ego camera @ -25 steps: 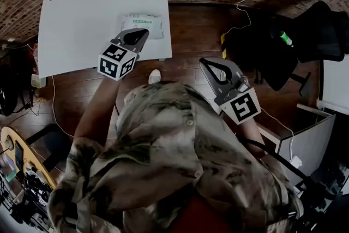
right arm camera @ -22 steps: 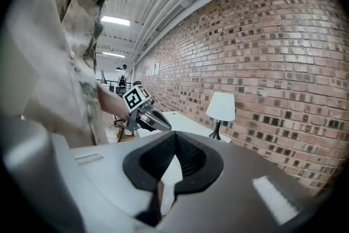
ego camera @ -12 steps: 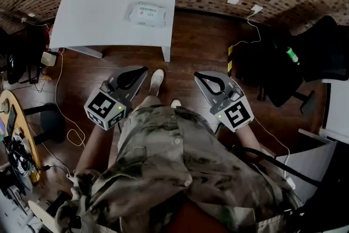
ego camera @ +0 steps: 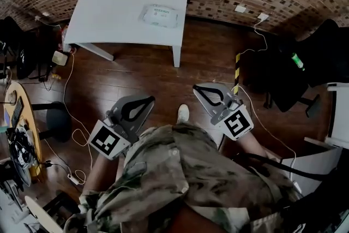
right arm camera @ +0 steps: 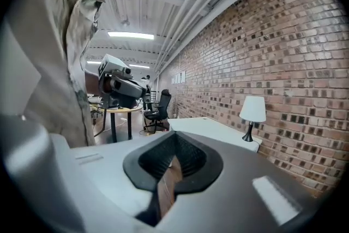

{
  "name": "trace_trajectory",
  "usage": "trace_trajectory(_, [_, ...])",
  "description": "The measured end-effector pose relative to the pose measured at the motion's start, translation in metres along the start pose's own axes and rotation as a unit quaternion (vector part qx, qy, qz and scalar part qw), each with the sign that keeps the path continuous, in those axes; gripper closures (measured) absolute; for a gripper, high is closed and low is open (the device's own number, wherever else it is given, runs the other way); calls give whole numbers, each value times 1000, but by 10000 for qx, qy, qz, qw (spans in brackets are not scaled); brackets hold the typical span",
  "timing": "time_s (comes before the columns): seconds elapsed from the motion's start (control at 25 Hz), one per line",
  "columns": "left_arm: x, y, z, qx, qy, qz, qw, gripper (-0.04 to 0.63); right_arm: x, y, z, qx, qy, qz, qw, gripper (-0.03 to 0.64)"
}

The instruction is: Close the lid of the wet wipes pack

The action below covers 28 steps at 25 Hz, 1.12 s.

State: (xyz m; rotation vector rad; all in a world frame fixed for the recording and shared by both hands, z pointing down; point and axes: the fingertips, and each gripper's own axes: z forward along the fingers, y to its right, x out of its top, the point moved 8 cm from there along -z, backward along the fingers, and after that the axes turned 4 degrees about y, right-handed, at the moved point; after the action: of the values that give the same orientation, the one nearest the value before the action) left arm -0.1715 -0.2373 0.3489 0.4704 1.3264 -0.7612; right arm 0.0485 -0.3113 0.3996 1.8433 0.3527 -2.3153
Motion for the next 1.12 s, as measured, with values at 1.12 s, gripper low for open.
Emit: trace_trajectory(1.12, [-62, 149, -269, -568, 647, 90, 9962, 595, 82, -320, -25, -466, -99, -372, 9982, 611])
